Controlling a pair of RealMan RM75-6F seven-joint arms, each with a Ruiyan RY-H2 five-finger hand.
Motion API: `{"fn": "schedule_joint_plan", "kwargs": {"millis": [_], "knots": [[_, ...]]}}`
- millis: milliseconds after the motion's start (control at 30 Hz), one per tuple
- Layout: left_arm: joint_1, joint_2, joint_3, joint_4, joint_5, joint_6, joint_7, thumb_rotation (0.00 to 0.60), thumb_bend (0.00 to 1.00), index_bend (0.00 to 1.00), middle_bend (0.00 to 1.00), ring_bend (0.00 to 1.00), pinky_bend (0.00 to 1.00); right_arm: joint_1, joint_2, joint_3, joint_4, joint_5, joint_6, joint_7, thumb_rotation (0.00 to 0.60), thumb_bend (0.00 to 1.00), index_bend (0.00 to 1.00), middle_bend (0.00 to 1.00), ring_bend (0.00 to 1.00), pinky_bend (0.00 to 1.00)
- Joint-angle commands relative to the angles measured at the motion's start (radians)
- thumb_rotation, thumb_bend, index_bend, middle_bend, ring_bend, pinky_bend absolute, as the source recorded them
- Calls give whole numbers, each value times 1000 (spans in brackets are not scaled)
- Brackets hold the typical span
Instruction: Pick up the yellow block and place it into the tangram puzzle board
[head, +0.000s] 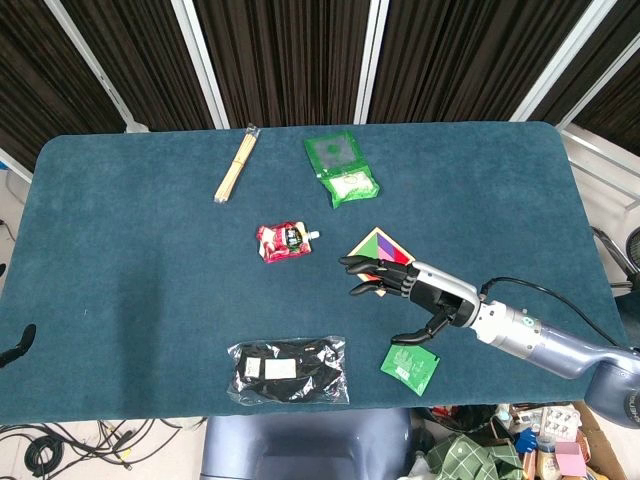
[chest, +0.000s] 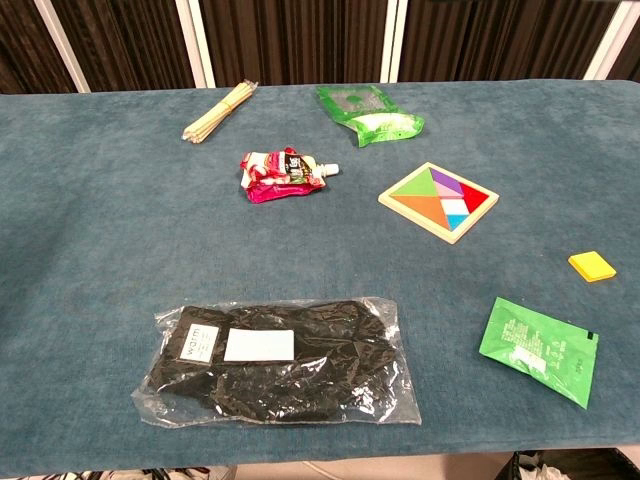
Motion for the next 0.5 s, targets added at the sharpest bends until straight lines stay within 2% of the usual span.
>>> {"fn": "schedule_joint_plan", "kwargs": {"millis": [33,500], "knots": [[-1,0,0,0,-2,-2,0,600,313,0,0,0,0,6,8,-12,-3,0,-2,1,600,107,169,20,0,136],[2,-2,-2,-3,3,11,6,600,313,0,0,0,0,14,-7,-36,0,23,-9,-38,600,108,169,20,0,136]]}}
